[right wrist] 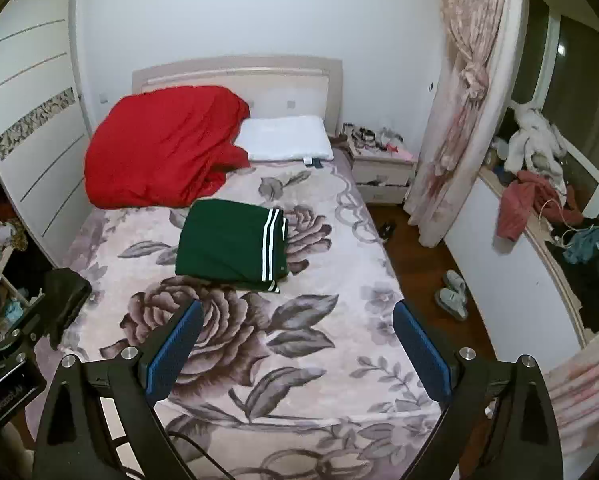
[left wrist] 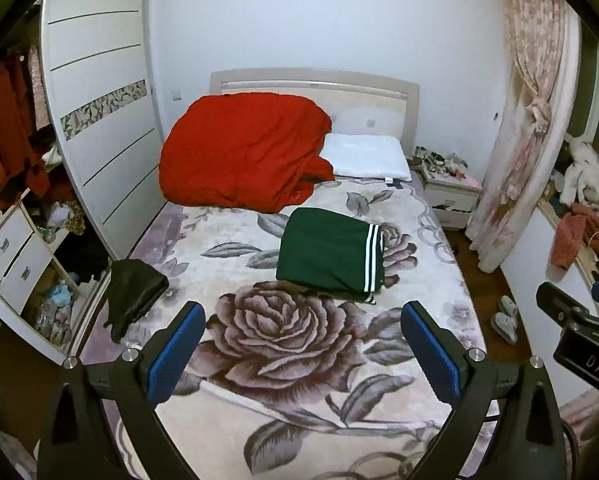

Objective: Fold large clothes

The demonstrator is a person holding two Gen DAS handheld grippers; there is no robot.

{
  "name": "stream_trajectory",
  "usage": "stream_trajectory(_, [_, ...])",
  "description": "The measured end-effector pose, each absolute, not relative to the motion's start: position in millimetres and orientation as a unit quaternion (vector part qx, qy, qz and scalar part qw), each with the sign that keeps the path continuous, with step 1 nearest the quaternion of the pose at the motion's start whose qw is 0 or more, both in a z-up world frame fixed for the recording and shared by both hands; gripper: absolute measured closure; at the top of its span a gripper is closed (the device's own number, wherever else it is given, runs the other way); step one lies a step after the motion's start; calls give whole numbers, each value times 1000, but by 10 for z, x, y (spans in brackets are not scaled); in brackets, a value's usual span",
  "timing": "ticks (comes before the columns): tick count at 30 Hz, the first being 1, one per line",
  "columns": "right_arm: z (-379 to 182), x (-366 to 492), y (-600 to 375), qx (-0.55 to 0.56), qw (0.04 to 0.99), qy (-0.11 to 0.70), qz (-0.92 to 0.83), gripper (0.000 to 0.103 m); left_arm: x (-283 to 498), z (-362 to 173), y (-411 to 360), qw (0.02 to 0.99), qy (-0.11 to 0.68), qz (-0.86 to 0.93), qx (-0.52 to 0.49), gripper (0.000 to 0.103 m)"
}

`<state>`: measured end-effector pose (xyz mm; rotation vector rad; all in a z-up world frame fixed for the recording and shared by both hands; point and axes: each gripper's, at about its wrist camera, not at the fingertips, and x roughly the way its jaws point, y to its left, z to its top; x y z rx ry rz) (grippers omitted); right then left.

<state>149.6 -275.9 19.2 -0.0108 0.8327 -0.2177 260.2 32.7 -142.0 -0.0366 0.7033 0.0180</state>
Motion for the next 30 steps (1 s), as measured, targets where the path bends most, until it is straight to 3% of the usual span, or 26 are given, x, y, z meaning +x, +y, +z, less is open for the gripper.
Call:
stream_trajectory(14, [747, 866, -2692, -10, 920, 380, -94, 6, 2153, -1174, 307, 940, 340, 26, -5, 3])
stream_trajectory(30, [826, 705, -2678, -4, 924, 374, -81, 1, 1963, -1147, 284, 941, 337, 35, -6, 2])
